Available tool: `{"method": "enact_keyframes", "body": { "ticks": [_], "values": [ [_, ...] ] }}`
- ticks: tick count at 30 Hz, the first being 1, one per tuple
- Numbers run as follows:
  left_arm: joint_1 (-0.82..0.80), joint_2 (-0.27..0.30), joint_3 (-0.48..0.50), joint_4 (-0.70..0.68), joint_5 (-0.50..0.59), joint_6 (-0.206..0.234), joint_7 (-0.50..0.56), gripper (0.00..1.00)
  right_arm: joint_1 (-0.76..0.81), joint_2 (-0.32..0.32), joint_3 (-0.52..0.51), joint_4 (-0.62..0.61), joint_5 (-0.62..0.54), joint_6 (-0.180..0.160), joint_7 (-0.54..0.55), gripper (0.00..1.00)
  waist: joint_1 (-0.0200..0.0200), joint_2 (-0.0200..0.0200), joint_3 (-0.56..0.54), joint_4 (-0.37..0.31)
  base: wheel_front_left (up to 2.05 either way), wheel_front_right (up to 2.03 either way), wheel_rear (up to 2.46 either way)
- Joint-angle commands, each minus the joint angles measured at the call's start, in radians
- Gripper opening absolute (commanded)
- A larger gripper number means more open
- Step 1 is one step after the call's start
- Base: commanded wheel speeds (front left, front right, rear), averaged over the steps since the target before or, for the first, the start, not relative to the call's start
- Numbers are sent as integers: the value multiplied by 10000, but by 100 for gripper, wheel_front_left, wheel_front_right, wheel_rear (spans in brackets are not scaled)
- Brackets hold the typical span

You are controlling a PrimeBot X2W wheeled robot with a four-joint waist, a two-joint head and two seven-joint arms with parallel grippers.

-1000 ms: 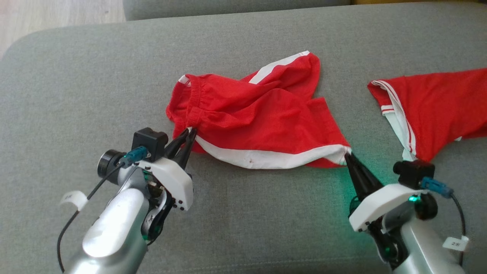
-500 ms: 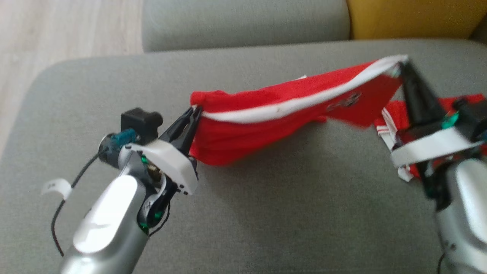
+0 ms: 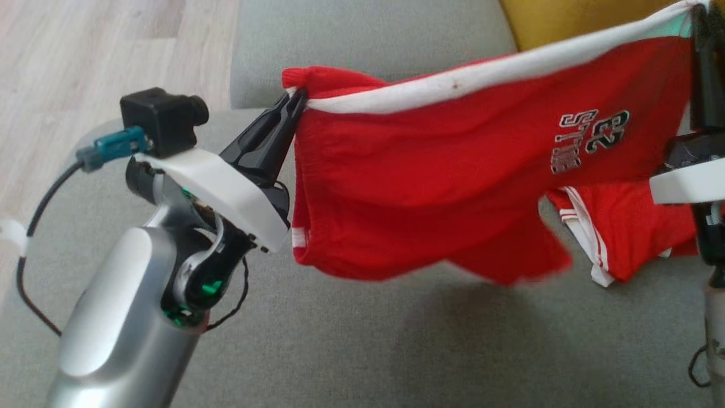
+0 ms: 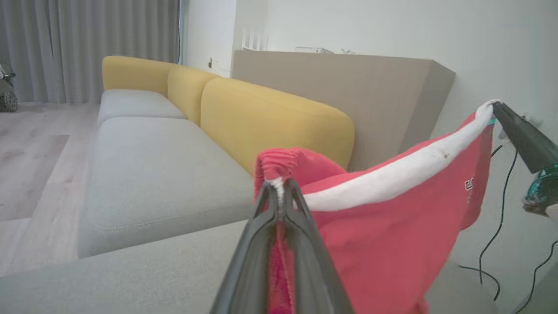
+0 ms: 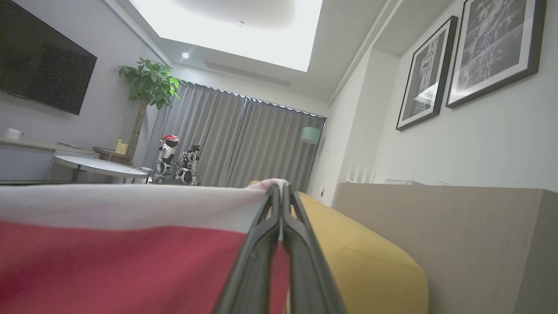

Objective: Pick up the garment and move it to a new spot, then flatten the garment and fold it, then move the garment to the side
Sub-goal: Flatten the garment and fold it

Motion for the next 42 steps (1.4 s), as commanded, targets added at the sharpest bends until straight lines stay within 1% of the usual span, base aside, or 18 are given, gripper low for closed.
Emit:
{"method": "enact_keyframes", "body": {
  "ticks": [1, 4, 6, 7, 10, 14, 17, 19, 21, 25, 29, 31, 34, 37, 42],
  "values": [
    [-651, 424, 534, -378, -3, 60, 229, 0, -280, -115, 200, -324, 28, -7, 278, 0, 0, -1, 221, -30, 0, 0, 0],
    [-1333, 409, 610, -62, -260, 16, 716, 0, -939, -338, 548, -101, 294, -7, 582, 0, 0, -1, 670, -101, 0, 0, 0],
    [-2112, 434, 664, 458, -257, -52, 967, 0, -1819, -459, 883, 328, 661, -7, 696, 0, 0, -1, 1225, -205, 0, 0, 0],
    [-2112, 434, 664, 458, -257, -52, 967, 0, -1819, -459, 883, 328, 661, -7, 696, 0, 0, -1, 1225, -205, 0, 0, 0],
    [-3557, 307, 795, 1733, -178, -243, 941, 0, -3579, -624, 1452, 1613, 1080, -7, 549, 0, 0, -1, 1981, -334, 0, 0, 0],
    [-5905, 186, 1080, 3690, 360, -361, 186, 0, -6313, -570, 1952, 3756, 1210, -7, -87, 0, 0, -1, 3100, -347, 0, 0, 0],
    [-7263, 84, 1302, 5140, 662, -467, -761, 0, -8013, -216, 1967, 5469, 1125, -7, -770, 0, 0, -1, 3561, -294, 0, 0, 0],
    [-7905, 30, 1298, 5927, 806, -723, -1351, 0, -8826, -31, 1992, 6405, 947, -7, -1328, 0, 0, -1, 3801, -226, 0, 0, 0],
    [-8270, -27, 1177, 6637, 859, -1126, -1802, 0, -9303, 150, 2007, 7249, 791, -7, -1870, 0, 0, -1, 3962, -139, 0, 0, 0],
    [-8395, -277, 990, 7842, 905, -1433, -2668, 0, -9384, 427, 2315, 8724, 777, -7, -2553, 0, 0, -1, 4212, 94, 0, 0, 0],
    [-7718, -502, 496, 8811, 911, -1713, -3329, 0, -8561, 716, 2727, 10039, 882, -7, -2995, 0, 0, -1, 4257, 195, 0, 0, 0],
    [-7124, -434, -92, 9249, 1104, -1809, -3535, 0, -7948, 880, 3184, 10617, 672, -7, -3183, 0, 0, -1, 4203, 197, 0, 0, 0],
    [-6211, -384, -787, 9760, 1135, -1853, -3868, 0, -7181, 1071, 3608, 11308, 583, -7, -3335, 0, 0, -1, 4063, 226, 0, 0, 0],
    [-5237, -313, -1492, 9910, 834, -1860, -4159, 0, -6489, 1167, 4189, 11838, 613, -7, -3386, 0, 0, -1, 3757, 250, 0, 0, 0],
    [-3718, 11, -2715, 9963, 627, -1863, -4493, 0, -5430, 977, 5504, 12385, 1107, -7, -3406, 0, 0, -1, 2957, 329, 0, 0, 0]
  ]
}}
